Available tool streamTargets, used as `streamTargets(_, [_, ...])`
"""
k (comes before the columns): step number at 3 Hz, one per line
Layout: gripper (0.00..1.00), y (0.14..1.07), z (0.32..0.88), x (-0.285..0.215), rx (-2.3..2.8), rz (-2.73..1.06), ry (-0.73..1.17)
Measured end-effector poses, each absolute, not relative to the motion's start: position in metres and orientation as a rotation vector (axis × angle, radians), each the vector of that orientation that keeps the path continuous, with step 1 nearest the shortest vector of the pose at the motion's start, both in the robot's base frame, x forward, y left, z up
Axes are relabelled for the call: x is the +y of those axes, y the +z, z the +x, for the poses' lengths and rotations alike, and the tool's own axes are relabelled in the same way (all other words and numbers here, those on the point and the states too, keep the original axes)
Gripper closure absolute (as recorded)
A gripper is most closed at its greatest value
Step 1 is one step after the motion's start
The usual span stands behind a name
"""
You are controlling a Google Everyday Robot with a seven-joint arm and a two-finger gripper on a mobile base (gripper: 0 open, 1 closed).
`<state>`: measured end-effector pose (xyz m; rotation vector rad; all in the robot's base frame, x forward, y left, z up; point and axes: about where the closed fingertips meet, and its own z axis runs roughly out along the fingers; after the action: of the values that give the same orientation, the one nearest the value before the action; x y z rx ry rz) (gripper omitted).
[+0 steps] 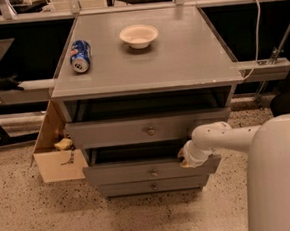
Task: Open middle drawer
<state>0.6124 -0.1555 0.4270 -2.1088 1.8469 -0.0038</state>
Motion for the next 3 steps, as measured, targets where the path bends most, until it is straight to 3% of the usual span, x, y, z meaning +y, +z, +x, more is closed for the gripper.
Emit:
streamTargets(2, [0.04,0.4269,0.6123,-0.1555,1.847,-2.109,-0.004])
streamTargets(3, [0.0,0.4269,0.6123,-0.1555,1.847,-2.109,-0.004])
